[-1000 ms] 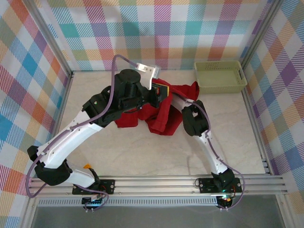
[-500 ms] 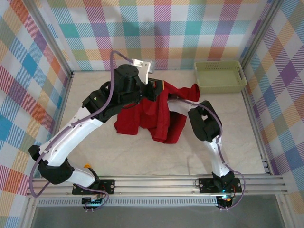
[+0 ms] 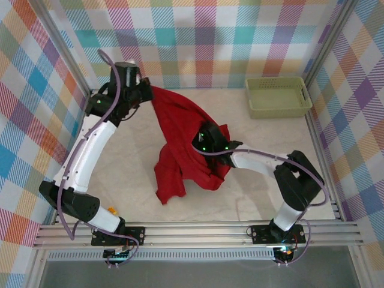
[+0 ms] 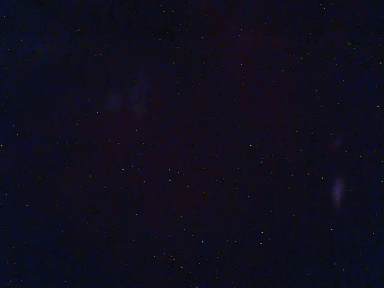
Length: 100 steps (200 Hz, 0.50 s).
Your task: Fold the inside-out t-shirt
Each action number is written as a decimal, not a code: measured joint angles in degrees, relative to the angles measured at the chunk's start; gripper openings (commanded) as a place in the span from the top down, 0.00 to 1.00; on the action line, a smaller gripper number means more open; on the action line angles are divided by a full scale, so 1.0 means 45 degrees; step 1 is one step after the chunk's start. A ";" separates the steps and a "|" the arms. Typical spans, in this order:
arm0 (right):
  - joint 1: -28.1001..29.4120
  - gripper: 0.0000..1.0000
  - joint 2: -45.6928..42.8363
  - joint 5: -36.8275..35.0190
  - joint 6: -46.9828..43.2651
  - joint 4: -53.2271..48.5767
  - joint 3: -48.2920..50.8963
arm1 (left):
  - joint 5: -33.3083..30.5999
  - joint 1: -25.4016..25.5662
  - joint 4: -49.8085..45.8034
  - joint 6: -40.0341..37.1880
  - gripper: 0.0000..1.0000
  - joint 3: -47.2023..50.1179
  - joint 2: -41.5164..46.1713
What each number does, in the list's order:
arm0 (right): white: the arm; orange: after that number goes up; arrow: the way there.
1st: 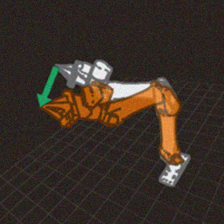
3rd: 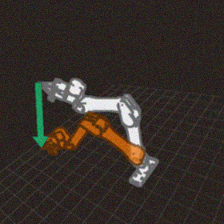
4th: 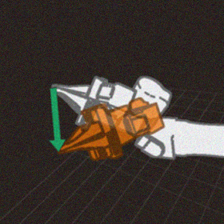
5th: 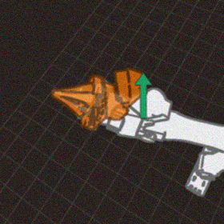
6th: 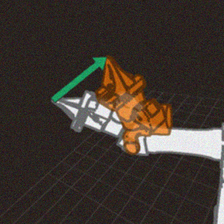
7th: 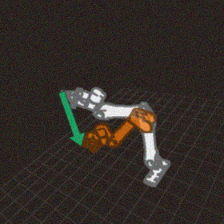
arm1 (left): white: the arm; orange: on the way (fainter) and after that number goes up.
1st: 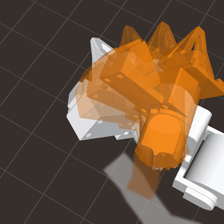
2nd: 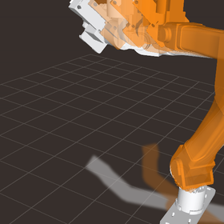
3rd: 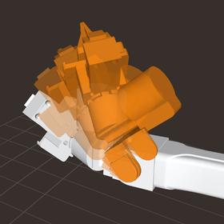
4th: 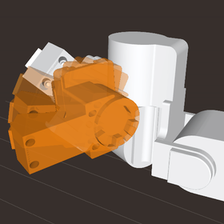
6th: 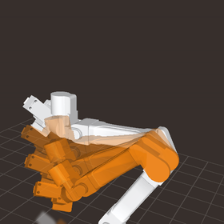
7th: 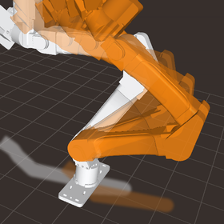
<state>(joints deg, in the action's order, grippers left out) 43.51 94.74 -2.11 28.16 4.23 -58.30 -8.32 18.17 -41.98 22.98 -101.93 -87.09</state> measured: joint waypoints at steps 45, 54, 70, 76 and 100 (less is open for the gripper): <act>-0.0131 1.00 -0.0486 -0.0908 -0.0078 -0.0078 0.0495 | 0.1180 -0.2317 -0.0010 0.0903 1.00 0.2263 -0.0068; -0.0233 1.00 -0.0670 -0.0903 -0.0087 0.0015 0.0811 | 0.1175 -0.2433 -0.0034 0.0991 1.00 0.2409 -0.0068; -0.0335 1.00 -0.1166 -0.0520 -0.0199 0.0228 0.1375 | 0.1166 -0.2487 -0.0078 0.1083 1.00 0.2453 -0.0194; -0.0345 1.00 -0.1321 -0.0306 -0.0282 0.0243 0.1438 | 0.1151 -0.2487 -0.0097 0.1093 1.00 0.2453 -0.0306; -0.0282 1.00 -0.1705 0.0398 -0.0568 0.0719 0.1433 | 0.0792 -0.2603 -0.0316 0.1273 1.00 0.2438 -0.1282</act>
<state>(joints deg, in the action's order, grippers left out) 42.24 87.07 -0.32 25.61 7.46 -51.86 -4.75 6.46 -43.40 28.71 -90.96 -92.86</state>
